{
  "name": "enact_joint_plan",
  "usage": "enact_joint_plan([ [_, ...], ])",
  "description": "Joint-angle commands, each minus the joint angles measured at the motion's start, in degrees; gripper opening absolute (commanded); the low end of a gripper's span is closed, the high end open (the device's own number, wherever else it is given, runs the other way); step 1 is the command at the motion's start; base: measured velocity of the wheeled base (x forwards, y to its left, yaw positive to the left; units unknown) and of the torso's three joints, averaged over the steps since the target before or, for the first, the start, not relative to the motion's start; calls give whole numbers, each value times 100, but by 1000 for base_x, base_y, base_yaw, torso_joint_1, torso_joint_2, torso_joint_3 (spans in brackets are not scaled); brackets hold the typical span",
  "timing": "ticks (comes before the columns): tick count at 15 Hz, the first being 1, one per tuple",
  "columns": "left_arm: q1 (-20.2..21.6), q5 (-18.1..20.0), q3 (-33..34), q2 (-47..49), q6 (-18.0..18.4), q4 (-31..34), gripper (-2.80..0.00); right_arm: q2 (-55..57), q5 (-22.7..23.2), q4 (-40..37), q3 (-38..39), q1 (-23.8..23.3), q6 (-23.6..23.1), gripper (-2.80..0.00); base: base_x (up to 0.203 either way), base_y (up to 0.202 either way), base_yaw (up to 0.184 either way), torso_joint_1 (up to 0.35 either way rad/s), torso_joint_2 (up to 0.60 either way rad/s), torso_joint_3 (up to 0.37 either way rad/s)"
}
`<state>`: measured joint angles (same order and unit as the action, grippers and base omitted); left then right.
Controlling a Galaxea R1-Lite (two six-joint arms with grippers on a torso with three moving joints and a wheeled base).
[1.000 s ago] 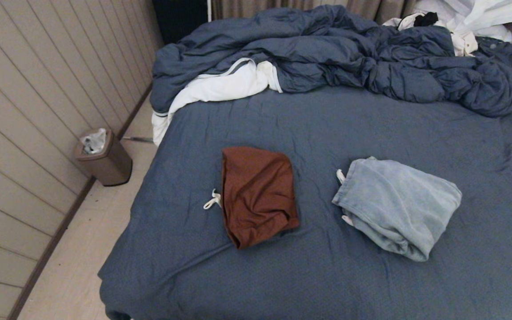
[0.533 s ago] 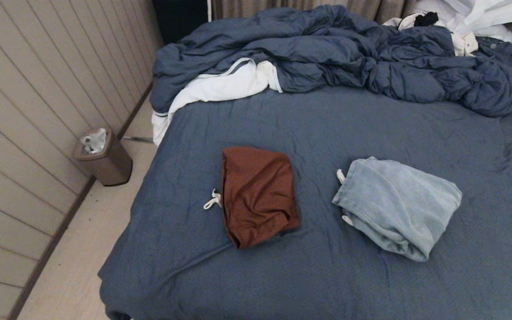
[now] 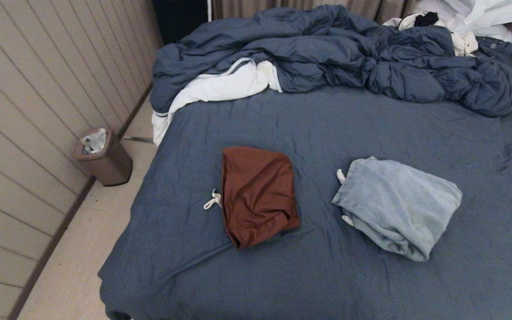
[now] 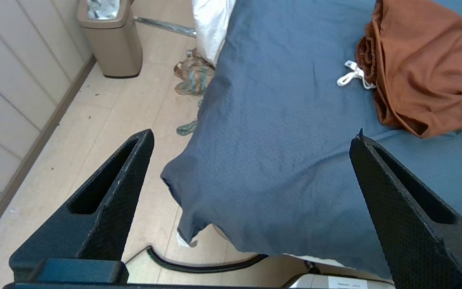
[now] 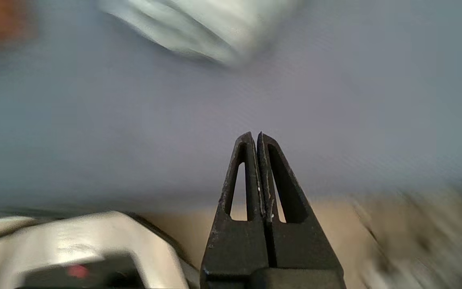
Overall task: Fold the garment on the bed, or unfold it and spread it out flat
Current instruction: Unford the brown shorts
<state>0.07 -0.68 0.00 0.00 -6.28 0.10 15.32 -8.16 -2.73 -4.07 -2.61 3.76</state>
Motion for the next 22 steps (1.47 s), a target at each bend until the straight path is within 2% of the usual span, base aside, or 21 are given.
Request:
enact_joint_plan([
  [1, 1, -2, 0, 9, -5, -1, 0, 19, 755, 969, 355, 16, -47, -280, 0, 0, 0, 0, 0, 0],
  [3, 1, -2, 0, 9, -5, -1, 0, -307, 806, 644, 393, 128, -196, -280, 0, 0, 0, 0, 0, 0],
  [5, 1, -2, 0, 9, -5, -1, 0, -1188, 928, 444, 399, 223, -715, -280, 0, 0, 0, 0, 0, 0],
  [7, 1, -2, 0, 9, -5, -1, 0, -1531, 1029, 268, 406, 297, -978, -280, 0, 0, 0, 0, 0, 0],
  [10, 1, -2, 0, 9, -5, -1, 0, -1524, 901, 256, 407, 314, -553, -280, 0, 0, 0, 0, 0, 0],
  [22, 10, -2, 0, 9, -5, -1, 0, -1532, 877, 256, 407, 315, -491, -280, 0, 0, 0, 0, 0, 0],
])
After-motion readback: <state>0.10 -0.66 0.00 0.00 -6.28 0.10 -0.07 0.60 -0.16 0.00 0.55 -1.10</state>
